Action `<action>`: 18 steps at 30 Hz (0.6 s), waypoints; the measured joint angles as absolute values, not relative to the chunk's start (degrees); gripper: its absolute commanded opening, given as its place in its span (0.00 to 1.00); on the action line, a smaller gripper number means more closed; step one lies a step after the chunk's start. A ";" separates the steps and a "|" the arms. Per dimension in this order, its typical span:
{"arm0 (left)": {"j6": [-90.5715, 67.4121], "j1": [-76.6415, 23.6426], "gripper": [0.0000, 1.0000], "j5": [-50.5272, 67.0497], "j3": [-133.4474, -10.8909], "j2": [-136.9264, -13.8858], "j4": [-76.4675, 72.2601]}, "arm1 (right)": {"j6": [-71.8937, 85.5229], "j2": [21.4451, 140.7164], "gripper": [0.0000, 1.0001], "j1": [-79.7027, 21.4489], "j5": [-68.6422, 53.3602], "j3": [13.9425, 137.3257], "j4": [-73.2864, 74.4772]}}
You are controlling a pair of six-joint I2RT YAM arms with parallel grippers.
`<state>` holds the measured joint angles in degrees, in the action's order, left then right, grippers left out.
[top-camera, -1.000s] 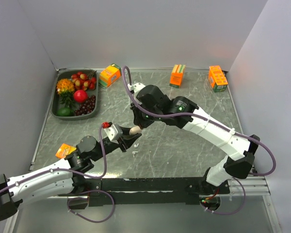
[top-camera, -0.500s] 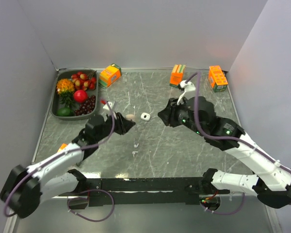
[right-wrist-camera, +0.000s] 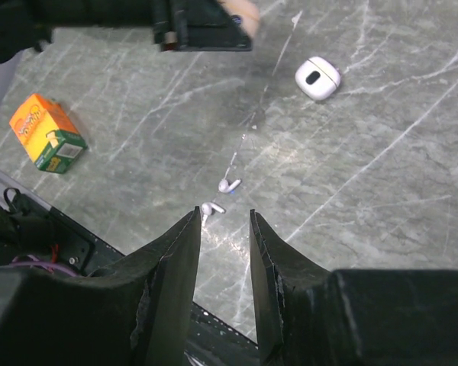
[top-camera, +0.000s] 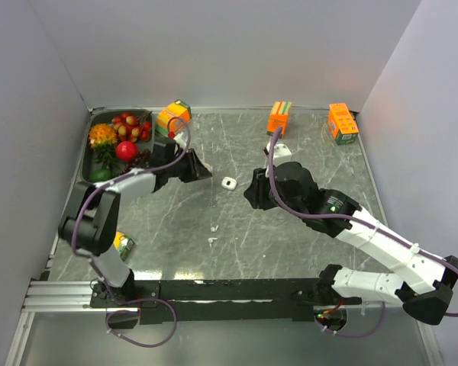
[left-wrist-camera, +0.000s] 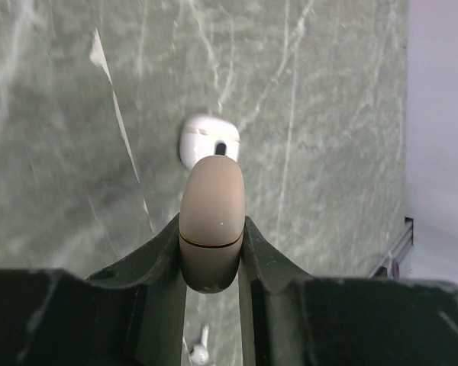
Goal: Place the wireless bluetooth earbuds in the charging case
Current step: Place the charging case at the center of the board.
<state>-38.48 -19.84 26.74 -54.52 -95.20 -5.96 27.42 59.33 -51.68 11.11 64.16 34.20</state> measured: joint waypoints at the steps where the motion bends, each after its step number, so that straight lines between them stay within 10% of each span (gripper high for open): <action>1: -38.11 -19.81 0.01 26.72 -56.47 -96.97 -4.95 | 27.42 59.31 0.40 -51.59 11.00 64.10 33.80; 15: -34.20 -15.97 0.02 29.39 -70.50 -115.00 7.05 | 27.18 58.81 0.41 -51.13 9.80 62.57 32.60; 18: -34.02 -15.92 0.24 30.37 -70.78 -115.46 7.18 | 27.18 58.59 0.41 -50.83 9.80 62.54 32.58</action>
